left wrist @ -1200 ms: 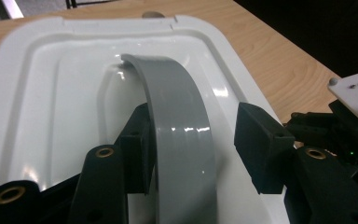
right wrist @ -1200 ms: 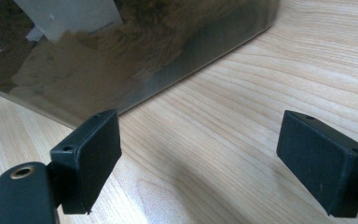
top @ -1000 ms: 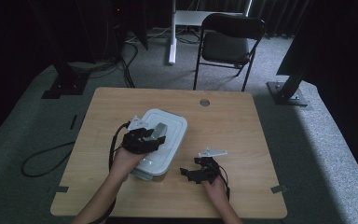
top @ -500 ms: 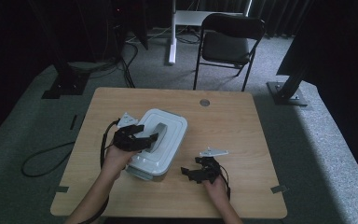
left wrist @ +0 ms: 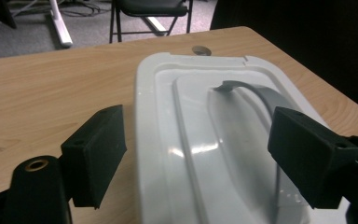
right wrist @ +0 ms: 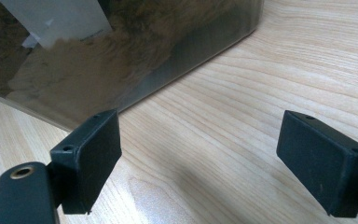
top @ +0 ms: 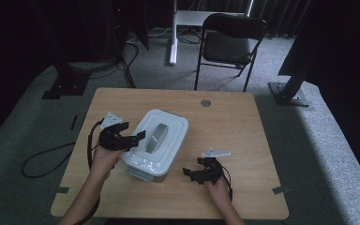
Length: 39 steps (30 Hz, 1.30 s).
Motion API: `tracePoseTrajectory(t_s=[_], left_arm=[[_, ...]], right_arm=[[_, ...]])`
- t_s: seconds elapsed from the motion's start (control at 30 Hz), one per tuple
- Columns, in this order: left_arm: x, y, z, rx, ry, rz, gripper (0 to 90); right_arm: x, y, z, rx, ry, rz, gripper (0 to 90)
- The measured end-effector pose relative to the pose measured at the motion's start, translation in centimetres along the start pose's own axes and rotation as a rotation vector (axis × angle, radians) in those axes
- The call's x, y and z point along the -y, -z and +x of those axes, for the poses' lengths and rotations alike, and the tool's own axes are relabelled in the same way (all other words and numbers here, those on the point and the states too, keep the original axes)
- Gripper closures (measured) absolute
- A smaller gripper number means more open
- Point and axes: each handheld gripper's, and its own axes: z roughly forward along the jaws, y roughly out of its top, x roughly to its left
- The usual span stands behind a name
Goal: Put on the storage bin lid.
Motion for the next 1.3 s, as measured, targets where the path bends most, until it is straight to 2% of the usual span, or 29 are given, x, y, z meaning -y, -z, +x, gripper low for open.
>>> tracePoseTrajectory(t_s=[0.1, 0.27, 0.4, 0.47, 0.5, 0.8, 1.0, 1.13, 1.3], left_arm=[[0.3, 0.2, 0.5, -0.025, -0.011, 0.003, 18.0], [0.9, 0.2, 1.6, -0.046, 0.013, 0.010, 11.5], [1.3, 0.2, 2.3, -0.079, 0.013, 0.015, 9.9], [1.4, 0.2, 2.7, -0.077, 0.028, 0.022, 2.0], [1.6, 0.1, 2.9, -0.090, 0.029, 0.021, 1.1], [3.0, 0.0, 4.9, -0.155, 0.031, 0.007, 1.2], [4.2, -0.1, 6.5, -0.197, 0.070, 0.004, 1.2], [5.1, -0.4, 7.5, -0.217, 0.086, 0.017, 1.2], [6.3, -1.4, 8.1, -0.223, 0.096, 0.050, 1.2]], right_arm=[[0.0, 0.0, 0.0, 0.001, -0.002, -0.002, 12.9], [0.0, 0.0, 0.0, 0.000, -0.001, 0.002, 12.8], [0.0, -0.2, 0.1, 0.001, 0.002, 0.006, 12.9], [0.0, -0.2, 0.1, 0.001, 0.002, 0.005, 12.8], [0.0, -0.2, 0.1, 0.002, 0.002, 0.005, 12.9], [0.0, -0.1, 0.1, 0.003, -0.004, 0.005, 12.8], [0.0, -0.2, 0.0, 0.003, -0.001, 0.010, 12.9], [-0.2, -0.3, 0.1, 0.001, 0.003, 0.009, 12.9], [-0.4, -0.8, 0.4, 0.002, 0.015, 0.015, 12.8]])
